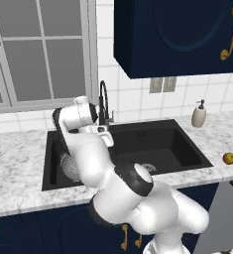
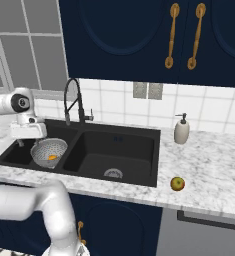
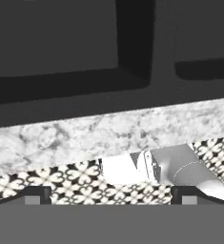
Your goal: Put the colander in the sink, put the apple, orange in the colander, and turn on the sink faucet and pour water over the colander.
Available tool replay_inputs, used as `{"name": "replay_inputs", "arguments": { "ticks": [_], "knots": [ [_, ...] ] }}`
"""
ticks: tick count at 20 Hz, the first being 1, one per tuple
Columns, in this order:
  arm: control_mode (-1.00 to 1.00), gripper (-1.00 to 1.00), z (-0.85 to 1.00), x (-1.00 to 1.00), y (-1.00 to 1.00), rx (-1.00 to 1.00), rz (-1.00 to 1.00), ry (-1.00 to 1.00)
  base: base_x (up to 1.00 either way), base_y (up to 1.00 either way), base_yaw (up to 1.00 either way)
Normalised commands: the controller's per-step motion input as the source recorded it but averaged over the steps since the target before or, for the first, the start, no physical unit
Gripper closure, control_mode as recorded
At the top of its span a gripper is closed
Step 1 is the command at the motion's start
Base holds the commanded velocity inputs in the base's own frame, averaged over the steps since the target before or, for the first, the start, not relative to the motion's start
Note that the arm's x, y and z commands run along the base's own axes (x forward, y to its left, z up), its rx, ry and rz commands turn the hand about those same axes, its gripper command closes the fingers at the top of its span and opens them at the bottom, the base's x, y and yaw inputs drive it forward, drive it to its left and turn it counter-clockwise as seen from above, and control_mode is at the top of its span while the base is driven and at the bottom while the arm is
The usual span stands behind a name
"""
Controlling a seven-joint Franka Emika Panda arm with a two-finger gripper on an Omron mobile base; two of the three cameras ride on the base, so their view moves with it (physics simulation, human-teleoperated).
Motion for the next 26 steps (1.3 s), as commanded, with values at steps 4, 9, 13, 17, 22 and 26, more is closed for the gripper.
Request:
{"name": "replay_inputs", "arguments": {
  "ticks": [4,9,13,17,22,26],
  "knots": [
    [-1.00,-1.00,0.28,-0.85,-0.69,0.04,0.06,0.00,0.00,0.00,0.00],
    [-1.00,-1.00,0.22,-0.60,-0.83,0.06,0.00,0.00,0.00,0.00,0.00],
    [-1.00,-1.00,0.17,-0.39,-0.98,0.06,0.00,0.02,0.00,0.00,0.00],
    [-1.00,-1.00,0.12,-0.23,-1.00,0.03,0.00,0.00,0.00,0.00,0.00],
    [-1.00,-1.00,0.03,-0.05,-1.00,0.03,0.00,-0.01,0.00,0.00,0.00],
    [-1.00,-1.00,0.00,0.00,-1.00,0.07,0.00,-0.18,0.00,0.00,0.00]
  ]
}}
